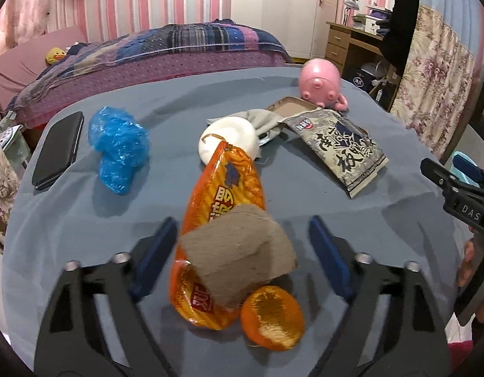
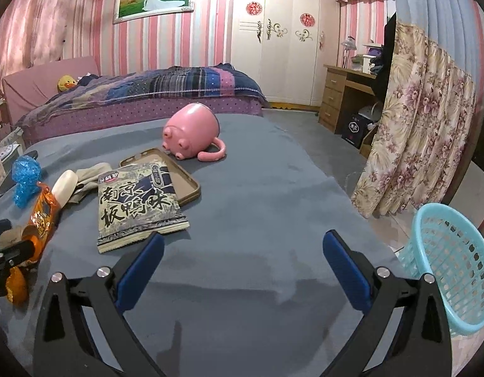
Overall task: Collect trash
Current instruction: 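Grasp the second cardboard tube with the left tool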
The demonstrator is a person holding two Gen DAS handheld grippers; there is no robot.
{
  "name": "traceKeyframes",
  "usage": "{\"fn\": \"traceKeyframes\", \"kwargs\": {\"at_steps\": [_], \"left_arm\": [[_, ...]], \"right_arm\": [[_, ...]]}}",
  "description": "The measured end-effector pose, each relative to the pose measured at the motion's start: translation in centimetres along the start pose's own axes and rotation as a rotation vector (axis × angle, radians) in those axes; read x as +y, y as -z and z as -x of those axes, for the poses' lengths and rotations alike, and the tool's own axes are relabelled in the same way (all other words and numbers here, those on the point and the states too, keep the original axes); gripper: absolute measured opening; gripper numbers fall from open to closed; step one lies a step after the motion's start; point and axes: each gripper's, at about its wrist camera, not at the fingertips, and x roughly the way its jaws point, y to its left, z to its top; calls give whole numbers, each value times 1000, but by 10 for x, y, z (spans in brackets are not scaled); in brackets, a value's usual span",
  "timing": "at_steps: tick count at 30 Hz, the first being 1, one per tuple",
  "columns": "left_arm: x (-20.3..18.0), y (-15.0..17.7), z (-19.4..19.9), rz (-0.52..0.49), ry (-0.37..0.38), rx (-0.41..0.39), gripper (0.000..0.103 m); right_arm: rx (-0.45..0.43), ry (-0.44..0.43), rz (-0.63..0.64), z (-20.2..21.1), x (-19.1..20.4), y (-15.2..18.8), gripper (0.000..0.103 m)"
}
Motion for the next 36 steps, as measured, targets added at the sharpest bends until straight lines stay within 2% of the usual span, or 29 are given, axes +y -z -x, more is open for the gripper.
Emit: {"fn": "traceKeyframes", "kwargs": {"at_steps": [1,5,14,16,21,25,33,35,36], "left_arm": [[-1,0,1,-2,3,-1,65],[-3,-3,5,-18,-10,-11,62],[-8,-22,27,-38,-39,-90,62],[-6,-27,29,-24,-27,-96,63],[3,-28,30,3,-13,-94,66],[9,-25,30,5,-23,-93,80],[27,-13,23,22,-55,-54,80],[32,-7,21,22,-38,-34,77],[33,-3,18,20,-25,-15,72]], "right_arm": [[6,-9,-9,-1,-2,0,99],[18,-36,-32,-3,-4,0,99],[-7,-32,-16,0,0,-1,99],[-10,-30,-17,1,-1,-2,99],[-10,-32,-26,1,-4,-3,99],[-11,-39,-36,1,-5,-4,99],[2,-55,-47,-2,-5,-5,99],[5,-57,-48,-3,-5,-4,99],[7,-59,-50,-4,-5,-5,99]]}}
